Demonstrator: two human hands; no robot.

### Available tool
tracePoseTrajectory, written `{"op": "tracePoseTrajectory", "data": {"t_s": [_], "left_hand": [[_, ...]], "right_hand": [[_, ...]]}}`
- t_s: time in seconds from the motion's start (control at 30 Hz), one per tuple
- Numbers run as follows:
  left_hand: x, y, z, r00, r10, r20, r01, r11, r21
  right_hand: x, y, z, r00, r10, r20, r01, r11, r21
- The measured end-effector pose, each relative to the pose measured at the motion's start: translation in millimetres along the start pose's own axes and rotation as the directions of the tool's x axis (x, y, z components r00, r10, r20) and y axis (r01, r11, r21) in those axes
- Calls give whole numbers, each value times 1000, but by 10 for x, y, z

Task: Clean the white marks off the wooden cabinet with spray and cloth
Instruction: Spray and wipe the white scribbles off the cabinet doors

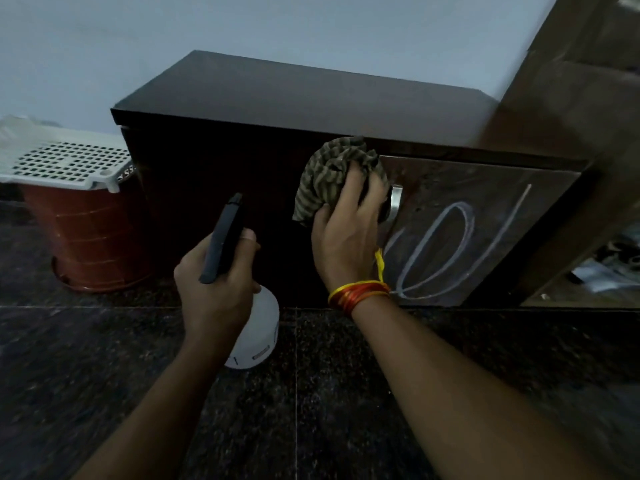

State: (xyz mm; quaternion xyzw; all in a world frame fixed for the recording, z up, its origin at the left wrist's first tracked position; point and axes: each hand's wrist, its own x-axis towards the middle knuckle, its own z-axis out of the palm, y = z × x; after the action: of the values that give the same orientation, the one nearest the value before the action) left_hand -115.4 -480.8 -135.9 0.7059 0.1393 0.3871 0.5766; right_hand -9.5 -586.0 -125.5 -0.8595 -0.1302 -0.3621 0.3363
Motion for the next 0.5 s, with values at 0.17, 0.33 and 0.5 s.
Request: {"op": "tracePoseTrajectory", "data": {"t_s": [0.17,0.33,0.5], "left_hand": [[-103,114,144,1000,-13,15,13,1000,-14],[-317,216,281,999,-15,37,15,1000,-3],[-461,133,358,998,-67,-12,67,998,2]], "right_hand": [[-58,173,-163,983,-49,175,38,997,62],[-53,326,-221,965,-62,255,43,996,78],[-326,619,-121,934,-71,350,70,997,15]]}}
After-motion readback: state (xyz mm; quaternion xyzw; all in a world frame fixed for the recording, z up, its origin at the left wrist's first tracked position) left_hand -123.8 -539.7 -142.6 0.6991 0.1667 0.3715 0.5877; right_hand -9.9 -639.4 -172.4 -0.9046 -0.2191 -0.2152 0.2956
